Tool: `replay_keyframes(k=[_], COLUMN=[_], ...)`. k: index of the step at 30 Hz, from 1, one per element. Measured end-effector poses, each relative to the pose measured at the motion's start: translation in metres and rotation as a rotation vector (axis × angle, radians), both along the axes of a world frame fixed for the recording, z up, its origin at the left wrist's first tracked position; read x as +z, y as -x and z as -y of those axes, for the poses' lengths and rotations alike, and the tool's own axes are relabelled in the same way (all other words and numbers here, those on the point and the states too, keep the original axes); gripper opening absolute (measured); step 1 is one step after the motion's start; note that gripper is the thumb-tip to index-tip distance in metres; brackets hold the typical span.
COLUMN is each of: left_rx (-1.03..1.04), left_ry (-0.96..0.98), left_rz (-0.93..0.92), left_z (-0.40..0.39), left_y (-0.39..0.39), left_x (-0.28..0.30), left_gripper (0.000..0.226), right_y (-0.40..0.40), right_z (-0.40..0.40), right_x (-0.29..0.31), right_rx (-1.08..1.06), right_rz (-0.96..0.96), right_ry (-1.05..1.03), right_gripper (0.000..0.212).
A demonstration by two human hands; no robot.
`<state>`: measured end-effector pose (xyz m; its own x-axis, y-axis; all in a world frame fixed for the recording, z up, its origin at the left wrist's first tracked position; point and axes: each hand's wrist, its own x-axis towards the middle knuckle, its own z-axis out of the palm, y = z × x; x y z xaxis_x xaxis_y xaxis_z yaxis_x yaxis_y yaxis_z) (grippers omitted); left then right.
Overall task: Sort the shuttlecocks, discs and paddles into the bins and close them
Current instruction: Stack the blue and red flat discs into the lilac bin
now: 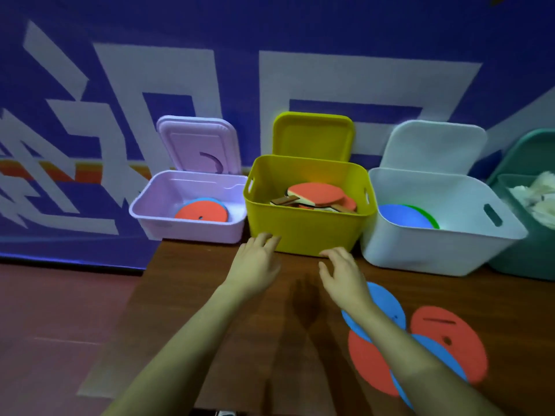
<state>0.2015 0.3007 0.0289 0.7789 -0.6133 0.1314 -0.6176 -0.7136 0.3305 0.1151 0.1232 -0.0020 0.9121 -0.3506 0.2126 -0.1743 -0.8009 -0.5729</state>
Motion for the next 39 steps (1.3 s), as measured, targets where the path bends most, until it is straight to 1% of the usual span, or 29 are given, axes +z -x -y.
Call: replay_keyframes(k=[4, 7, 12, 15, 17, 20, 23, 25, 28, 32, 33, 36, 39], left_rx=[-0.05, -0.085, -0.117, -0.105, -0.091, -0.048, -0.024, -0.038, -0.085, -0.072, -0.065, -0.055, 0.006], left_ry=[-0.019, -0.029, -0.054, -0.069, -0.095, -0.19, -0.268, -0.298, -0.322, -0.231, -0.209, -0.149, -0.076], left_rz=[-0.053, -0.109, -0.24, -0.31, -0.349, -0.412, -0.487, -0.503, -0.472, -0.452, -0.449, -0.433, -0.448], left_z=[0.047, 0.08, 0.122, 0.139, 0.148, 0.157, 0.166, 0.17, 0.173, 0.174, 0.173, 0.172, 0.171], left_y=[0.052, 0.082, 0.112, 0.119, 0.119, 0.112, 0.101, 0.095, 0.094, 0.095, 0.095, 0.099, 0.105], left_x=[-0.012, -0.022, -0.055, -0.08, -0.096, -0.115, -0.131, -0.14, -0.15, -0.152, -0.151, -0.149, -0.146], left_gripper=[0.053, 0.054, 0.052, 0.051, 0.054, 0.065, 0.073, 0.075, 0.075, 0.081, 0.083, 0.087, 0.088], right_y=[0.065, 0.106, 0.153, 0.16, 0.155, 0.136, 0.115, 0.103, 0.091, 0.086, 0.085, 0.086, 0.09], right_z=[0.046, 0.078, 0.113, 0.127, 0.134, 0.141, 0.143, 0.141, 0.136, 0.135, 0.137, 0.142, 0.144], right_x=[-0.021, -0.039, -0.071, -0.085, -0.092, -0.1, -0.107, -0.112, -0.119, -0.119, -0.119, -0.114, -0.108], right_rx=[-0.091, -0.163, -0.222, -0.239, -0.237, -0.209, -0.198, -0.203, -0.187, -0.224, -0.216, -0.19, -0.153], right_rz=[-0.084, -0.202, -0.412, -0.537, -0.56, -0.579, -0.625, -0.599, -0.518, -0.419, -0.396, -0.327, -0.281], right_ry=[-0.036, -0.066, -0.143, -0.11, -0.108, -0.116, -0.139, -0.122, -0.118, -0.189, -0.208, -0.337, -0.325], right_gripper=[0.027, 0.031, 0.053, 0.065, 0.071, 0.081, 0.086, 0.087, 0.086, 0.094, 0.093, 0.075, 0.063])
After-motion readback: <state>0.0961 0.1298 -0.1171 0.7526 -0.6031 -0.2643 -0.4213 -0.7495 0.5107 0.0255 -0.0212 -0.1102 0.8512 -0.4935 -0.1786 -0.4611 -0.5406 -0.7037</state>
